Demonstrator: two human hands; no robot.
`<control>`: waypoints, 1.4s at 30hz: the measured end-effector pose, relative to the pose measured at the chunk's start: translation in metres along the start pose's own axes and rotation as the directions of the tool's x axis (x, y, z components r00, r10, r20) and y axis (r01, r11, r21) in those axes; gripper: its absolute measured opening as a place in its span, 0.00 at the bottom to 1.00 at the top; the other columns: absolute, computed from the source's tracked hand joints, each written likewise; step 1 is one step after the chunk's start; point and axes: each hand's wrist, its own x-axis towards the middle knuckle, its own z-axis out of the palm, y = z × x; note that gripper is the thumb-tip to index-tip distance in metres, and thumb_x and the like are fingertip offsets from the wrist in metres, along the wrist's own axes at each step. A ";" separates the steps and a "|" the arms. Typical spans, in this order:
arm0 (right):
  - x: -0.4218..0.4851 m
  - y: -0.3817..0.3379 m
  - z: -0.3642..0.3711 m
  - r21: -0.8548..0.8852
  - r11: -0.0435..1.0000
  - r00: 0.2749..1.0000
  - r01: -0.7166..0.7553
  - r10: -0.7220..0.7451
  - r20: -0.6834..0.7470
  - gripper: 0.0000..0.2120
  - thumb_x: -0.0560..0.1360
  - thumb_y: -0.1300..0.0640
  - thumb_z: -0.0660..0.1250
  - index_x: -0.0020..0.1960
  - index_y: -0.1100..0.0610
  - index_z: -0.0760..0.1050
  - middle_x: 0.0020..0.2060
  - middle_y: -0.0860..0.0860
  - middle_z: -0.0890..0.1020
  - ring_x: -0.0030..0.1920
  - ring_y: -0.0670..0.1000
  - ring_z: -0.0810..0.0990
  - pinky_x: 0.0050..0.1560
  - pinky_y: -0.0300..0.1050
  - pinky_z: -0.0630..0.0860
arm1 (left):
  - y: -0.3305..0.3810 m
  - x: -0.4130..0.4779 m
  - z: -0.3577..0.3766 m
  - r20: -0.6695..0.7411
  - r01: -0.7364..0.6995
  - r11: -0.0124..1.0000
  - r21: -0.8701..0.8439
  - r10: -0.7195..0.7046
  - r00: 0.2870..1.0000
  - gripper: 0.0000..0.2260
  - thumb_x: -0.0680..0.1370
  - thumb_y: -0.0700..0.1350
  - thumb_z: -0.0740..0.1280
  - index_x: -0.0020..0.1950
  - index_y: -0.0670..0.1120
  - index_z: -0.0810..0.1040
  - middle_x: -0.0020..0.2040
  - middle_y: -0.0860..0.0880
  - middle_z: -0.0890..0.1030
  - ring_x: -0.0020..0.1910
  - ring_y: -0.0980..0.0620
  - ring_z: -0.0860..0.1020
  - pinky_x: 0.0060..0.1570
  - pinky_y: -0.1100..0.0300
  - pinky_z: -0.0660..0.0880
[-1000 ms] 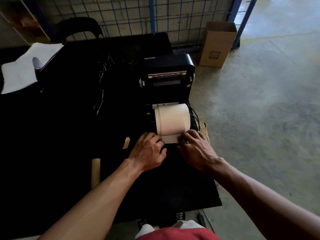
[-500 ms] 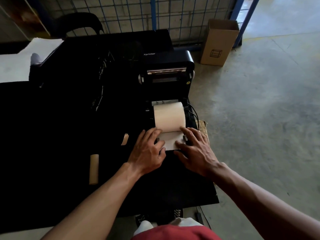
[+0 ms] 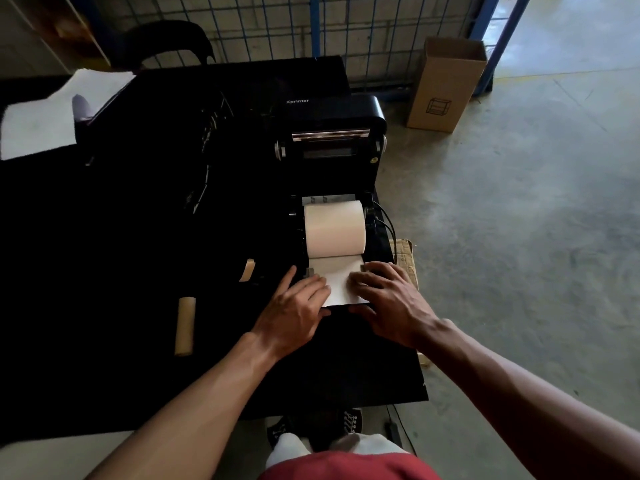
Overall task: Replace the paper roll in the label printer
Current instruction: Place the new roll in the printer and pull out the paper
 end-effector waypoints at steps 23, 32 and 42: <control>-0.037 -0.037 -0.009 -0.011 1.000 0.996 0.014 -0.015 -0.091 0.22 0.63 0.62 0.81 0.57 0.60 0.84 0.57 0.56 0.86 0.57 0.65 0.84 0.52 0.63 0.81 | 0.023 -0.027 -0.009 -0.037 0.005 0.998 -0.059 -0.007 0.999 0.11 0.68 0.38 0.78 0.50 0.43 0.87 0.52 0.44 0.87 0.54 0.47 0.85 0.62 0.43 0.75; -0.049 -0.045 -0.013 0.053 0.995 0.993 -0.089 0.085 0.078 0.15 0.73 0.56 0.70 0.59 0.56 0.84 0.69 0.65 0.75 0.69 0.69 0.74 0.64 0.67 0.75 | 0.035 -0.031 -0.014 0.151 0.084 0.995 -0.056 -0.075 0.986 0.12 0.78 0.46 0.63 0.51 0.41 0.83 0.71 0.36 0.73 0.73 0.39 0.69 0.74 0.43 0.58; -0.032 -0.050 -0.050 0.208 0.925 0.938 -0.317 0.275 0.210 0.22 0.81 0.50 0.59 0.72 0.54 0.74 0.69 0.53 0.78 0.71 0.54 0.73 0.68 0.50 0.71 | 0.024 -0.008 -0.028 0.056 0.154 0.975 -0.159 -0.147 0.988 0.17 0.74 0.36 0.60 0.59 0.42 0.83 0.50 0.43 0.86 0.47 0.43 0.84 0.49 0.48 0.79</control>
